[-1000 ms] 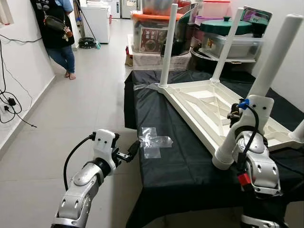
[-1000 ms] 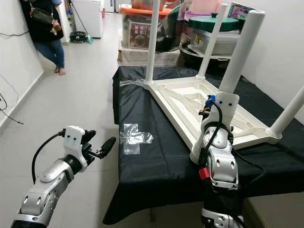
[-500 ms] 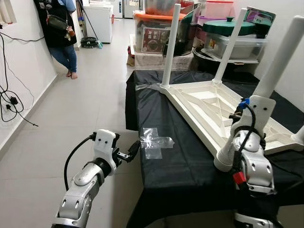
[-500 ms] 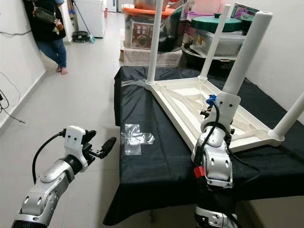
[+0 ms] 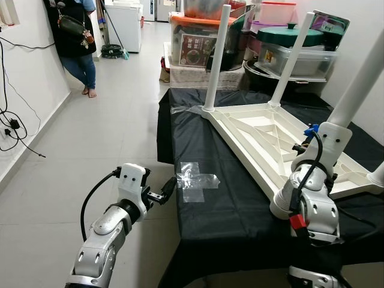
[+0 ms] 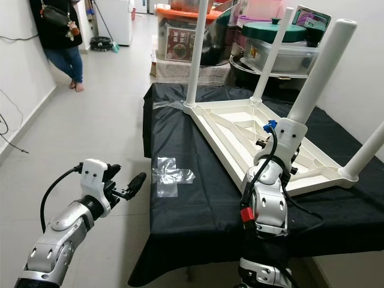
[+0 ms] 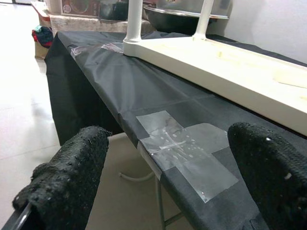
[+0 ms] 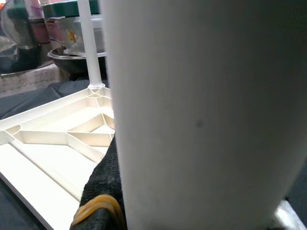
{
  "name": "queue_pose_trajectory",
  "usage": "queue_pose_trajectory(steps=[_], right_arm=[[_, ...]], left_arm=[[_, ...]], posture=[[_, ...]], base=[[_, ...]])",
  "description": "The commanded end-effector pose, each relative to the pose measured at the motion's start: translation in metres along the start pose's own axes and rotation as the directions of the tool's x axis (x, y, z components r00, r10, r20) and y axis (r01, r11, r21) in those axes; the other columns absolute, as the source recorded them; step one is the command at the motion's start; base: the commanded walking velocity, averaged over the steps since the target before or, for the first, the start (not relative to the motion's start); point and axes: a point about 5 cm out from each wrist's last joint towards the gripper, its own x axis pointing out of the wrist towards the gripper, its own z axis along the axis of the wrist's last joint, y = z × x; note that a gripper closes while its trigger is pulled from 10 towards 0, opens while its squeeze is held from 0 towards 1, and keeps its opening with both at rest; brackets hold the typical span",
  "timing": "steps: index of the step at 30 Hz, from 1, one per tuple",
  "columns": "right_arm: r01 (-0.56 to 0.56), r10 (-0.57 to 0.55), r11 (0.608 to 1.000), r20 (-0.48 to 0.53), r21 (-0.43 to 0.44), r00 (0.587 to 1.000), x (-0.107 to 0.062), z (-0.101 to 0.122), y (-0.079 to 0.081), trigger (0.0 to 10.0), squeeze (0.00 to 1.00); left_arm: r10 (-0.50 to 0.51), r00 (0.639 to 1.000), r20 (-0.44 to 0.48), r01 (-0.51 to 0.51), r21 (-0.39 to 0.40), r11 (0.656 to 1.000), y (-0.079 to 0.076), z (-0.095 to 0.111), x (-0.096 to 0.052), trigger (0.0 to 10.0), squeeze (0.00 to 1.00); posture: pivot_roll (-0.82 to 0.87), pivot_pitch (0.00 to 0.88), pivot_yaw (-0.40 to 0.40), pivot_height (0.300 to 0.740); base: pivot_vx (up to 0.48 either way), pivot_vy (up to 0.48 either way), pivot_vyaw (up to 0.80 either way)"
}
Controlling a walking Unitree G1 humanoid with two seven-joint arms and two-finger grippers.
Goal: Building children table
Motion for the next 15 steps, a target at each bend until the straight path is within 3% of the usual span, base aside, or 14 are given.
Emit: queue_pose_trajectory(steps=[1, 7, 8, 9, 15], right_arm=[[0.077, -0.095, 0.992, -0.196, -0.097, 0.976, 0.002, -0.047, -0.016, 0.0, 0.0], [0.048, -0.064, 0.995, -0.195, -0.089, 0.979, 0.002, -0.044, -0.013, 0.0, 0.0], [0.038, -0.055, 0.995, -0.198, -0.087, 0.979, 0.002, -0.044, -0.012, 3.6, 0.0], [0.022, -0.038, 0.996, -0.196, -0.083, 0.98, 0.002, -0.042, -0.01, 10.0, 0.0], [-0.032, 0.017, 0.995, -0.158, -0.091, 0.987, 0.002, -0.032, -0.005, 10.0, 0.0]], left_arm=[[0.002, 1.0, -0.014, -0.002, -0.002, 1.0, -0.002, -0.004, 0.001, 10.0, 0.0], [0.003, 1.0, -0.015, -0.003, -0.003, 1.0, -0.002, -0.005, 0.001, 10.0, 0.0], [0.003, 1.0, -0.015, -0.003, -0.004, 1.0, -0.003, -0.005, 0.001, 10.0, 0.0], [0.002, 1.0, -0.014, -0.002, -0.004, 1.0, -0.003, -0.005, 0.001, 10.0, 0.0], [0.0, 1.0, -0.012, 0.0, -0.002, 1.0, -0.003, -0.004, 0.001, 10.0, 0.0]], posture=[[0.04, 0.0, -0.109, 0.74], [0.04, 0.0, -0.11, 0.74], [0.04, 0.0, -0.11, 0.74], [0.04, 0.0, -0.109, 0.74], [0.04, 0.0, -0.105, 0.74]], base=[[0.0, 0.0, 0.0], [0.0, 0.0, 0.0], [0.0, 0.0, 0.0], [0.0, 0.0, 0.0], [0.0, 0.0, 0.0]])
